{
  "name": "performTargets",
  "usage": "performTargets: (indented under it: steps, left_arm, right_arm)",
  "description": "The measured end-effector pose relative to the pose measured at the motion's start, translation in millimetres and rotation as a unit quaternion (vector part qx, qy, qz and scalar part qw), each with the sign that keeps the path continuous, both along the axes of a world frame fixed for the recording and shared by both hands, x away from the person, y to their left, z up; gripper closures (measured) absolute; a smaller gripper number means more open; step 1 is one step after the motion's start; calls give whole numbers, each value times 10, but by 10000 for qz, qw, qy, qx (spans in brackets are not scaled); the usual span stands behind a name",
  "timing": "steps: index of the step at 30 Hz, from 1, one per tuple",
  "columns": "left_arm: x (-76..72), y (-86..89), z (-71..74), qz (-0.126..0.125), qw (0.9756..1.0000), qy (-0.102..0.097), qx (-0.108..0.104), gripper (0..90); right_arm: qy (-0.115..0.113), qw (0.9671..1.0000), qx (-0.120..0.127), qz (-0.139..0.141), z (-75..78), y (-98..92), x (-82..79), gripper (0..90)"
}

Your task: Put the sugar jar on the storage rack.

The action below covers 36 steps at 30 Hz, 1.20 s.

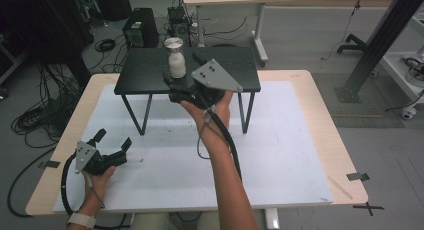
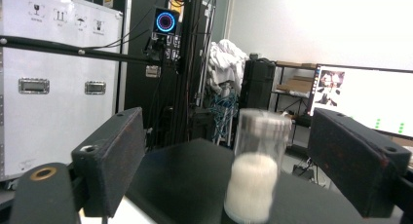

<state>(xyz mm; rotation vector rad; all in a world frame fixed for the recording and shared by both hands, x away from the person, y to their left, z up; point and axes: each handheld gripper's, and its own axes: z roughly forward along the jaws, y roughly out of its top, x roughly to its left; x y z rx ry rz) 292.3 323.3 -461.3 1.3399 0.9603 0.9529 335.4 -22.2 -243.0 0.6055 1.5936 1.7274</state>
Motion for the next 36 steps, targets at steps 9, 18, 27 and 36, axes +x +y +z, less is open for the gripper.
performTargets:
  steps: [9, 18, 27, 36]
  left_arm:
    - [-1, 0, 1, 1, 10000, 7, 5, 25]
    - [-1, -1, 0, 4, 10000, -1, -1, 25]
    - [0, -3, 0, 9, 10000, -3, -10, 25]
    - [-1, -2, -1, 7, 10000, -8, -8, 24]
  right_arm:
    - [5, 9999, 101, -107, -340, -313, -303, 105]
    - [43, 9992, 62, -380, -757, -607, -507, 80]
    - [127, 9963, 152, -832, -1112, -945, -640, 62]
    - [266, 9919, 91, -1238, -1569, -1254, -678, 61]
